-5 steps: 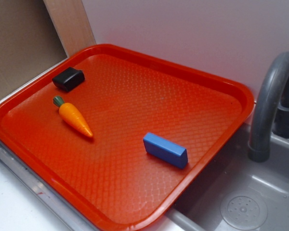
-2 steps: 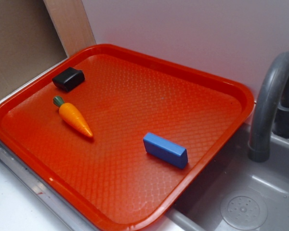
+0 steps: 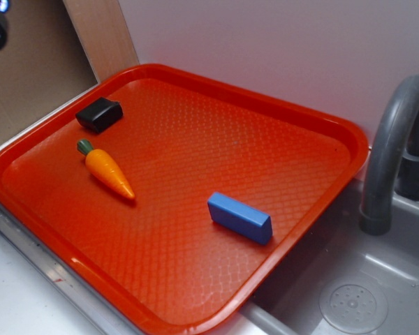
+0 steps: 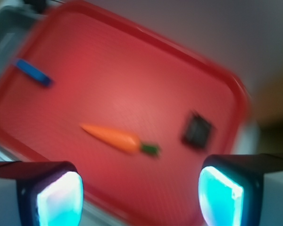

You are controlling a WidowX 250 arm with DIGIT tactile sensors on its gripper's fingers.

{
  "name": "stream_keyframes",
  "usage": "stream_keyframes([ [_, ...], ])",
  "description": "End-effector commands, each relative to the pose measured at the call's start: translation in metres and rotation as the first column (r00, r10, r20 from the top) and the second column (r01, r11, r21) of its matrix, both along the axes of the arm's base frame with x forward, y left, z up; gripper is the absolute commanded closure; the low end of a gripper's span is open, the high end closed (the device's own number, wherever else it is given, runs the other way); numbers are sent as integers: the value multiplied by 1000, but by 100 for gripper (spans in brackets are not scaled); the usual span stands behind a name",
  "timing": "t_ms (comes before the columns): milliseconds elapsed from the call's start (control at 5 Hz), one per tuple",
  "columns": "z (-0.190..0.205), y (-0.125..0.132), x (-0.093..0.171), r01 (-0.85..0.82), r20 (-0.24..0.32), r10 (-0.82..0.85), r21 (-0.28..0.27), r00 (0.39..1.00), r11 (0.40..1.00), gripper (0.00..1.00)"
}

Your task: Grab the blue block.

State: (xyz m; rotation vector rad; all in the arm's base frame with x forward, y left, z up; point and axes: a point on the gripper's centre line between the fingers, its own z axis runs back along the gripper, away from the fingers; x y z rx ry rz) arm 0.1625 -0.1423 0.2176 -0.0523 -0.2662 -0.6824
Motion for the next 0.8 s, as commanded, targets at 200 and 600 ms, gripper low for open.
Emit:
stream_keyframes([
  [200, -33, -142, -7, 512, 9, -512, -21, 859, 859, 0],
  [600, -73, -184, -10, 576, -73, -572, 77, 817, 814, 0],
])
